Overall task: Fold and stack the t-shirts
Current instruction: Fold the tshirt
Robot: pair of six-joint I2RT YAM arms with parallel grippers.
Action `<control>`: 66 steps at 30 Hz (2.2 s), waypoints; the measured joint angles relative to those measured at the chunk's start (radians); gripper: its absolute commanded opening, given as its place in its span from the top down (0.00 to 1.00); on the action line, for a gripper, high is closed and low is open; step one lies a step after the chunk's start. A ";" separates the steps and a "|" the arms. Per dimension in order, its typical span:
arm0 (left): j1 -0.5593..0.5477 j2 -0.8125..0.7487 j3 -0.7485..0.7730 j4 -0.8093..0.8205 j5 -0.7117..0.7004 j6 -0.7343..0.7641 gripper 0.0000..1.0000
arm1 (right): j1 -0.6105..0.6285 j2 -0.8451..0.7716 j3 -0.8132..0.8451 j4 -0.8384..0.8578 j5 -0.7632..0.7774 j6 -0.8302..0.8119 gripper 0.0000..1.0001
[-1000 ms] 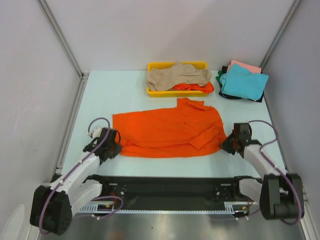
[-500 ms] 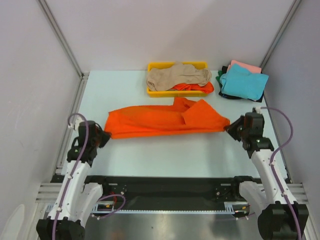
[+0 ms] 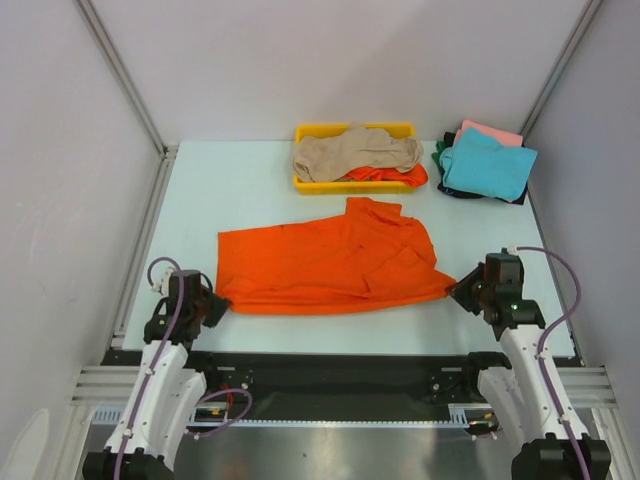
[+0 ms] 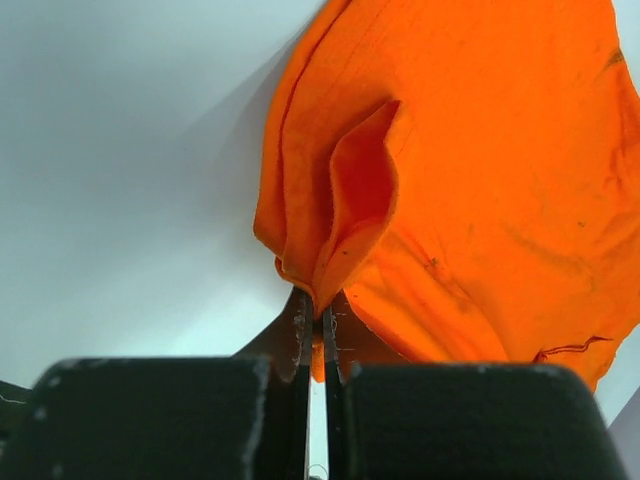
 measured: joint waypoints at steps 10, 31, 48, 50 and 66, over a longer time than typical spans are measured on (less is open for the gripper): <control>0.000 -0.040 0.020 -0.069 0.010 -0.025 0.18 | 0.102 -0.084 -0.055 -0.071 -0.001 0.070 0.16; 0.005 0.443 0.377 0.089 -0.069 0.199 0.02 | 0.197 0.695 0.443 0.237 0.008 -0.137 0.22; 0.007 0.388 0.348 0.183 -0.117 0.259 0.02 | 0.193 1.382 0.921 0.476 -0.066 -0.262 0.53; 0.007 0.363 0.327 0.180 -0.126 0.264 0.01 | 0.196 1.416 0.942 0.490 -0.068 -0.261 0.53; 0.039 0.486 0.305 0.258 -0.181 0.261 0.04 | 0.218 1.442 0.950 0.539 -0.023 -0.287 1.00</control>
